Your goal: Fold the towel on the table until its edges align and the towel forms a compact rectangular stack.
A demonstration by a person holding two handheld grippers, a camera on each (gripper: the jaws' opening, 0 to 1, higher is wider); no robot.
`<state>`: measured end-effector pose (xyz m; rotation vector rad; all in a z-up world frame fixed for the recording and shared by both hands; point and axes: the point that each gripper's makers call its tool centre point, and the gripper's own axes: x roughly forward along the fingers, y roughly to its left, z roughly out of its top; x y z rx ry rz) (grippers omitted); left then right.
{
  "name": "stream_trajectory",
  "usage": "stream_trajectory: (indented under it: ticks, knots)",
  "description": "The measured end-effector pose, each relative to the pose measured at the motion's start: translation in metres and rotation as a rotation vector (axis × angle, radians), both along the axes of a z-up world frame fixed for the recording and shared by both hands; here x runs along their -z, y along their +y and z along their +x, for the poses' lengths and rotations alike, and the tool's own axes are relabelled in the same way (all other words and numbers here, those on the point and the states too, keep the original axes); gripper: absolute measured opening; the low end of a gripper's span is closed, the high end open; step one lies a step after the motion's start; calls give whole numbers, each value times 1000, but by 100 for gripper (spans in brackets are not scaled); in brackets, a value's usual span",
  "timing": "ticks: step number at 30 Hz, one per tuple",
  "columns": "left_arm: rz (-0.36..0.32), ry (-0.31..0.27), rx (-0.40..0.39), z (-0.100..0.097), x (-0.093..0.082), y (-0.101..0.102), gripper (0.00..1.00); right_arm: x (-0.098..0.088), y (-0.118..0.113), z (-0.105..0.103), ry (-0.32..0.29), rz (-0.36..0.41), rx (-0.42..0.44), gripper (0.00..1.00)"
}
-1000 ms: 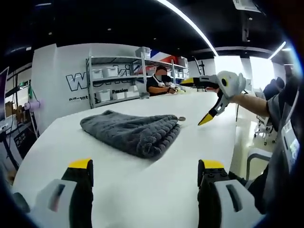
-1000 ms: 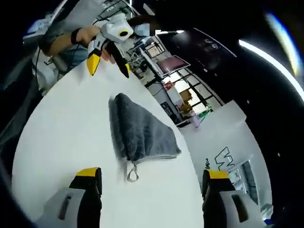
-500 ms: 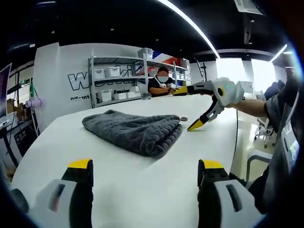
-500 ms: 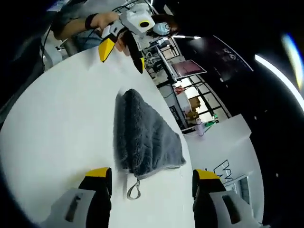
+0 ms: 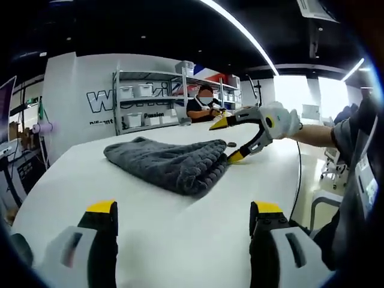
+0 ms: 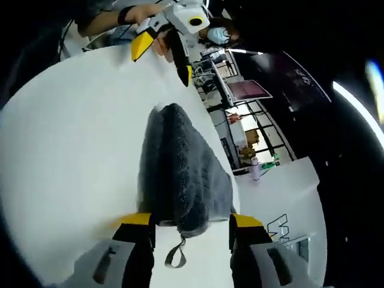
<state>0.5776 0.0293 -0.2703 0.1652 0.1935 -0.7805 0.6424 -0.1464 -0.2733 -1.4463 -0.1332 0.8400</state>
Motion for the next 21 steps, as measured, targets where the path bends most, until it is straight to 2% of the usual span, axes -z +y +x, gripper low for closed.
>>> stream_trajectory:
  ticks: [4, 6, 9, 11, 14, 17, 21]
  knots:
    - [-4, 2, -1, 0, 1, 0, 95, 12, 2, -5, -44, -84, -42, 26]
    - [-5, 3, 1, 0, 1, 0, 95, 14, 2, -6, -72, -122, -57, 23]
    - [-4, 3, 3, -1, 1, -1, 95, 17, 2, -7, -71, -136, -63, 18]
    - [-5, 2, 4, -1, 0, -1, 95, 22, 3, -9, -47, -135, -73, 10]
    - [-7, 1, 5, -2, 0, -2, 95, 24, 3, -9, -29, -140, -66, 8]
    - [-3, -1, 4, -4, 0, -2, 95, 20, 5, -15, 62, -59, -38, 7]
    - [0, -3, -4, -5, -2, 0, 95, 13, 7, -28, 132, -3, -39, 6]
